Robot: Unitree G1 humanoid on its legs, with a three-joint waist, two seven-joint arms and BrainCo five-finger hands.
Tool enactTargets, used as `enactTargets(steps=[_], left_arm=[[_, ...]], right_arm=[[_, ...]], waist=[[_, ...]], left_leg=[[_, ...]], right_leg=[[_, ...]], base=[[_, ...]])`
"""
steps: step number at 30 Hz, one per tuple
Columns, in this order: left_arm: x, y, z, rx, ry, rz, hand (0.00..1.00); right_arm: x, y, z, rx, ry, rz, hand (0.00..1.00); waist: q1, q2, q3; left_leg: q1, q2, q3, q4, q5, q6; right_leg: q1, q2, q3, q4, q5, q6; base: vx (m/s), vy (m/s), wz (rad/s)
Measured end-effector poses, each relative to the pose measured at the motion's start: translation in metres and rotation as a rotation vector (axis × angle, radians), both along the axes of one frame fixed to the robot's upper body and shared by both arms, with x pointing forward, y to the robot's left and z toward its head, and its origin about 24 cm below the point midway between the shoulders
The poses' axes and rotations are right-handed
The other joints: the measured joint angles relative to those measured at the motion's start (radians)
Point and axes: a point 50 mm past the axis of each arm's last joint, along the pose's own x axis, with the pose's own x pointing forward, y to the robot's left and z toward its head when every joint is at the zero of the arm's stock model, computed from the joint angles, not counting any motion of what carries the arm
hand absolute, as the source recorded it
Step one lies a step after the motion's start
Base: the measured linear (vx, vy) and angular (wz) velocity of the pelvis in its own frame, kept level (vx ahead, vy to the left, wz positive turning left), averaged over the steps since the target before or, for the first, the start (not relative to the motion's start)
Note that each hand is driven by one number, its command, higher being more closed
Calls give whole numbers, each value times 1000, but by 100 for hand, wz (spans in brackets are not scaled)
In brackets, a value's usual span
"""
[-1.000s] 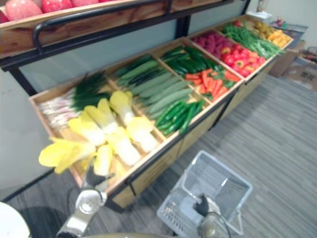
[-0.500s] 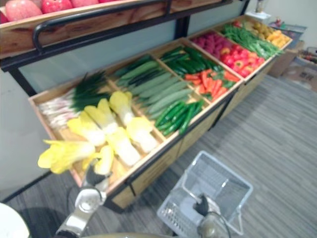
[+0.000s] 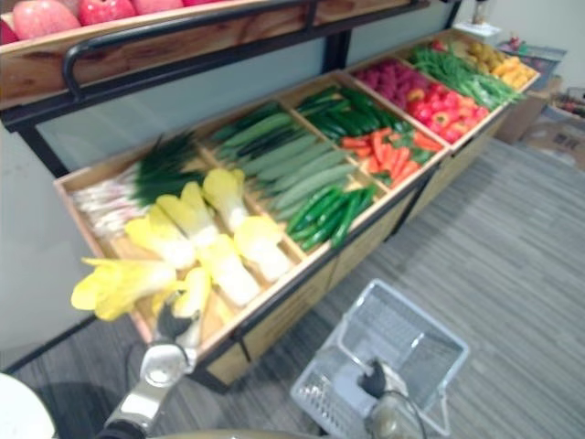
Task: Pick vegetable in the basket
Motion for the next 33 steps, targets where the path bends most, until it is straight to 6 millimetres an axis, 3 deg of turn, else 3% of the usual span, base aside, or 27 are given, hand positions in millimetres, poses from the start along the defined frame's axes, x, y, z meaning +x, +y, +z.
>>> enactTargets(steps=[7, 14, 24, 33], left_arm=[[4, 0, 6, -68, -29, 48, 100], [15, -9, 27, -155, -137, 62, 100], [26, -22, 56, -216, -266, 7, 100], [27, -27, 59, -240, -277, 1, 100]], right_arm=[[0, 0, 0, 0, 1, 0, 100], [1, 0, 0, 0, -1, 1, 100], [2, -3, 1, -2, -7, -13, 100], [2, -4, 1, -3, -9, -20, 100]], waist=[[-2, -5, -2], [-21, -24, -10], [-29, -24, -10], [-30, -24, -11]], left_leg=[[0, 0, 0, 0, 2, 2], [-1, -1, 1, 0, 3, 3], [-1, -1, 2, 0, 3, 3], [-1, -1, 2, 0, 3, 3]], right_leg=[[0, 0, 0, 0, 4, -1], [-1, -1, 1, 0, 5, -1], [-2, -1, 1, 0, 5, -1], [-2, -1, 1, 0, 5, -1]], base=[[0, 0, 0], [0, 0, 0], [0, 0, 0], [0, 0, 0]])
